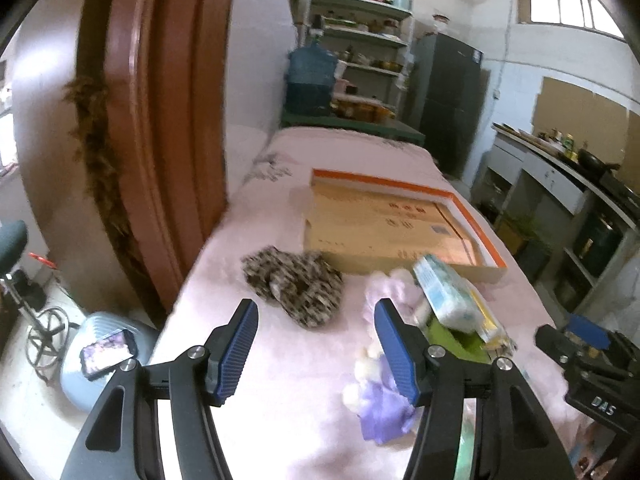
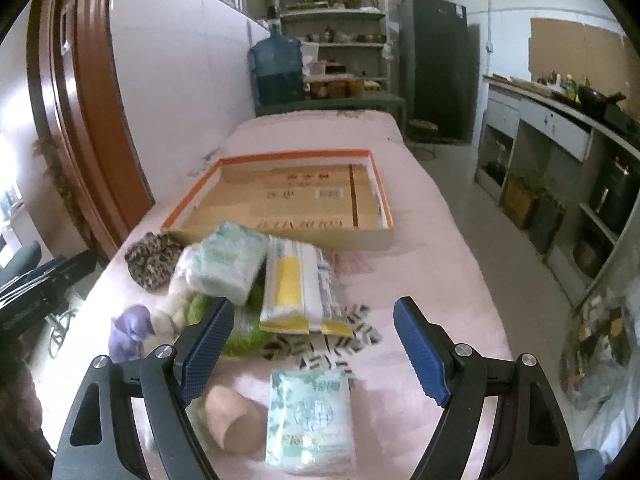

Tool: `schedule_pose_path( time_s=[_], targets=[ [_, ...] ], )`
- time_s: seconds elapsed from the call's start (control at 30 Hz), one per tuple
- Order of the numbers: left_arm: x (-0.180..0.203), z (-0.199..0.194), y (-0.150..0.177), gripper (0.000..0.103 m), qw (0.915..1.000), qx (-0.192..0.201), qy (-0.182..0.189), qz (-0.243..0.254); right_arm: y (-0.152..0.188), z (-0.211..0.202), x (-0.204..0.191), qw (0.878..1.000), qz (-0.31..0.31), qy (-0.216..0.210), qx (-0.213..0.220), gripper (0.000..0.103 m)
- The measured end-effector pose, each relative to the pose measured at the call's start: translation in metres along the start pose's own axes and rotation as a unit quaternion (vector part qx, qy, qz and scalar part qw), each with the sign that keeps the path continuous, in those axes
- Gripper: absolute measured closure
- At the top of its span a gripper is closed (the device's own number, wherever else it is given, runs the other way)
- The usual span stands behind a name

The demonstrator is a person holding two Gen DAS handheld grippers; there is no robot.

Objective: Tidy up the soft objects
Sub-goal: 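Grasp the plush bear by its purple bow with the left gripper while the right grasps the tissue pack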

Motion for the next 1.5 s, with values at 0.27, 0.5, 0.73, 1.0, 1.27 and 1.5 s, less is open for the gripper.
schedule_pose_path(
  time_s=[0.27, 0.5, 0.73, 1.0, 1.27, 1.5],
  targets=[
    [0.027, 0.023, 0.041, 0.042, 0.9950, -0.068, 0.073, -0.004, 0.024, 0.008, 0.013, 0.999, 0.025, -0.007, -0.039, 0.020],
    [0.038, 0.032, 0.056, 0.046, 0.9902, -0.088, 0.106, -0.019, 0.037, 0.007, 0.010, 0.998, 0.023, -0.031, -0.057, 0.020],
    [0.038, 0.029, 0.056, 0.063, 0.9874, -0.079, 0.133, -0.032, 0.052, 0.015, 0.013, 0.996, 0.025, -0.028, -0.084, 0.020],
    [0.032, 0.020, 0.045, 0.075, 0.9879, -0.055, 0.141, -0.032, 0.065, 0.027, 0.020, 0.992, 0.042, -0.027, -0.118, 0.021],
    [0.027, 0.008, 0.034, 0.076, 0.9881, -0.031, 0.147, -0.032, 0.061, 0.022, 0.016, 0.992, 0.048, -0.049, -0.108, 0.063],
    [0.021, -0.005, 0.015, 0.076, 0.9874, -0.006, 0.154, -0.037, 0.040, 0.011, 0.020, 0.994, 0.057, -0.060, -0.078, 0.063]
  ],
)
Point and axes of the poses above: each gripper's, at about its wrist camera, not at the fingertips, and z roughly the way its jaws point, x to its right, y to its underside, the point moved 6 cm from there along z, roughly the way its jaws point, and after that the axes turned 3 degrees about x, right-handed, at the moved point
